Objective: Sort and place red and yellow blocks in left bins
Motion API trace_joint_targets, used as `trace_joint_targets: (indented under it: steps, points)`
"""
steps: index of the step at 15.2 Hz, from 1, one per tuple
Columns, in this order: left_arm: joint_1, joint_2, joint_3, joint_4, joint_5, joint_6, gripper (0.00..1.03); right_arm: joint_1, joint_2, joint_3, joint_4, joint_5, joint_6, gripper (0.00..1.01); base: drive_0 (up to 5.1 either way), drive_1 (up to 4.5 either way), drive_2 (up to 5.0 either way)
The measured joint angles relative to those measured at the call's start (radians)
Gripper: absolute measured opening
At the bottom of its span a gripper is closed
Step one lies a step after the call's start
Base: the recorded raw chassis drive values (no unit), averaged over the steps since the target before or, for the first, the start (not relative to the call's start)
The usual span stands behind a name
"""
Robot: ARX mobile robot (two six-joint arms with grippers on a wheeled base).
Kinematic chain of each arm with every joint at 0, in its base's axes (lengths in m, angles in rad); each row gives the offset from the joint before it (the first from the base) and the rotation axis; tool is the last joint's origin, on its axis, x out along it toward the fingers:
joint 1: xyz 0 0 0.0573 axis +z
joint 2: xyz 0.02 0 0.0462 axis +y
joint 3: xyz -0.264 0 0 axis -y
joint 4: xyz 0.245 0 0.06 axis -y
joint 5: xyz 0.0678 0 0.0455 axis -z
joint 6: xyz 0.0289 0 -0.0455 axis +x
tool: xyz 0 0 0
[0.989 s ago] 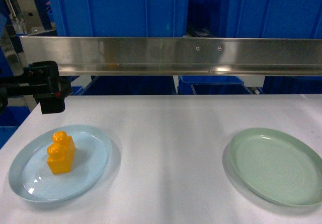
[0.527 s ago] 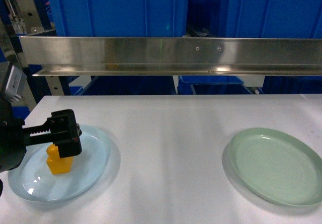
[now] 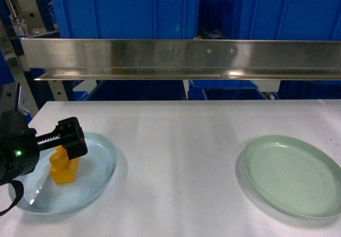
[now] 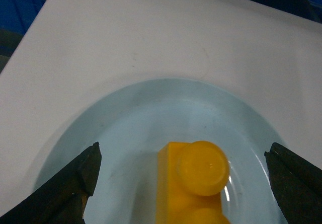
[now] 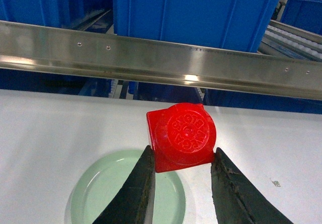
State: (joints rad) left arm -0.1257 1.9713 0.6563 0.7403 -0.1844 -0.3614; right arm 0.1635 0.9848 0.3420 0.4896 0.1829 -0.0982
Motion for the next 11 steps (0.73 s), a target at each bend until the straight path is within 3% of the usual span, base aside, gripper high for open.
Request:
trace_joint_targets:
  steps: [1, 3, 8, 11]
  points:
    - [-0.037, 0.025, 0.013, 0.001, -0.034, -0.02, 0.98, 0.0, 0.0, 0.0, 0.0, 0.0, 0.0, 0.24, 0.0, 0.0, 0.0]
    - [-0.052, 0.056, 0.006, 0.008, -0.06, -0.046, 0.98, 0.0, 0.0, 0.0, 0.0, 0.0, 0.0, 0.24, 0.0, 0.0, 0.0]
    - [-0.056, 0.096, -0.016, 0.024, -0.106, -0.077, 0.96, 0.0, 0.0, 0.0, 0.0, 0.0, 0.0, 0.24, 0.0, 0.0, 0.0]
    - [-0.054, 0.109, -0.022, 0.03, -0.13, -0.076, 0.71, 0.0, 0.0, 0.0, 0.0, 0.0, 0.0, 0.24, 0.0, 0.0, 0.0]
